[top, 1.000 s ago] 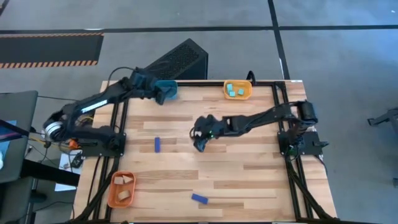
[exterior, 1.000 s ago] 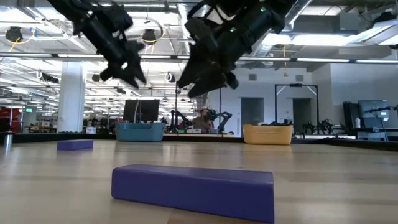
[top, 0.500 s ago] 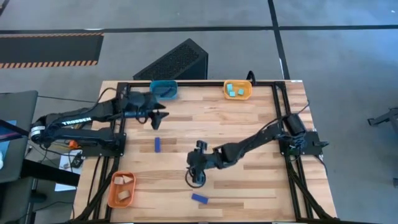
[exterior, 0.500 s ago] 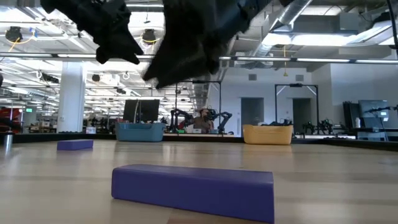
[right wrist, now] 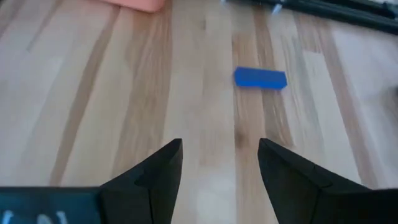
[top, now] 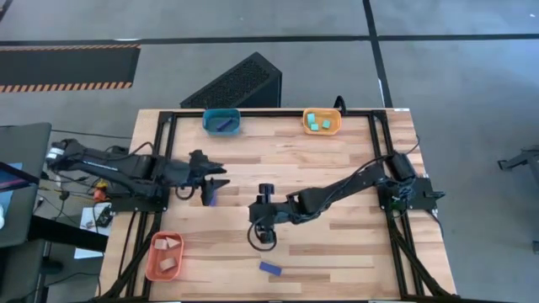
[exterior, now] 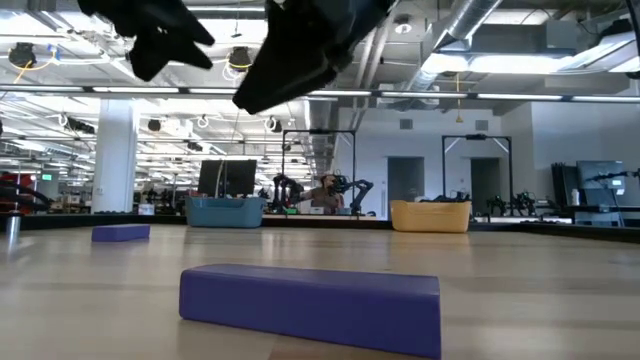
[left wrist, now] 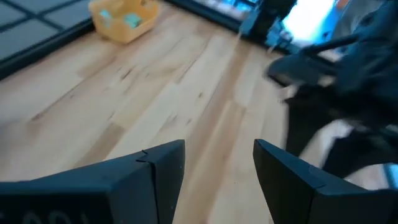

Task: Sort & place blocks by color
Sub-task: Put the bottom blue block into the blue bin

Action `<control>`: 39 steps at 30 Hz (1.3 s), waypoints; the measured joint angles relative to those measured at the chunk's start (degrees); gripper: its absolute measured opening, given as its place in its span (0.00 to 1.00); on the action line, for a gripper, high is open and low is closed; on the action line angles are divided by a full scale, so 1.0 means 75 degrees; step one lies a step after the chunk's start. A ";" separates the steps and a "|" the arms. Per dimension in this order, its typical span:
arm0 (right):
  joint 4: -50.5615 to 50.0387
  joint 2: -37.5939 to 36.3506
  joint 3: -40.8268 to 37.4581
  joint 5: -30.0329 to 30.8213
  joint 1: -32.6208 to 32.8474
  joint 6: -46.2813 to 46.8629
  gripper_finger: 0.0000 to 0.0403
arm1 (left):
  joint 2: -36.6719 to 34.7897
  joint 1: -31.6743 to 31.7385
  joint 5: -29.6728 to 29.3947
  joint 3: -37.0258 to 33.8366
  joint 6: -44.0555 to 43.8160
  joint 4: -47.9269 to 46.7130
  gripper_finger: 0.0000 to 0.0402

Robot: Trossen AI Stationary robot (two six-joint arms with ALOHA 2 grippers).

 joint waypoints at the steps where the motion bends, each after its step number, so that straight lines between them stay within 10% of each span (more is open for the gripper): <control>1: -0.0110 0.0000 0.0000 0.0002 0.0019 0.0084 0.57 | 0.0002 -0.0235 -0.0216 0.0000 -0.0057 0.0109 0.44; 22: -0.1275 0.0108 -0.0001 0.1371 0.2531 0.3492 0.57 | 0.2447 -0.2308 -0.0891 0.0204 -0.0693 0.4120 0.44; 39: -0.0306 0.1142 -0.0003 0.1518 0.3095 0.4984 0.57 | 0.5333 -0.4035 -0.0895 0.2375 -0.0309 0.4274 0.44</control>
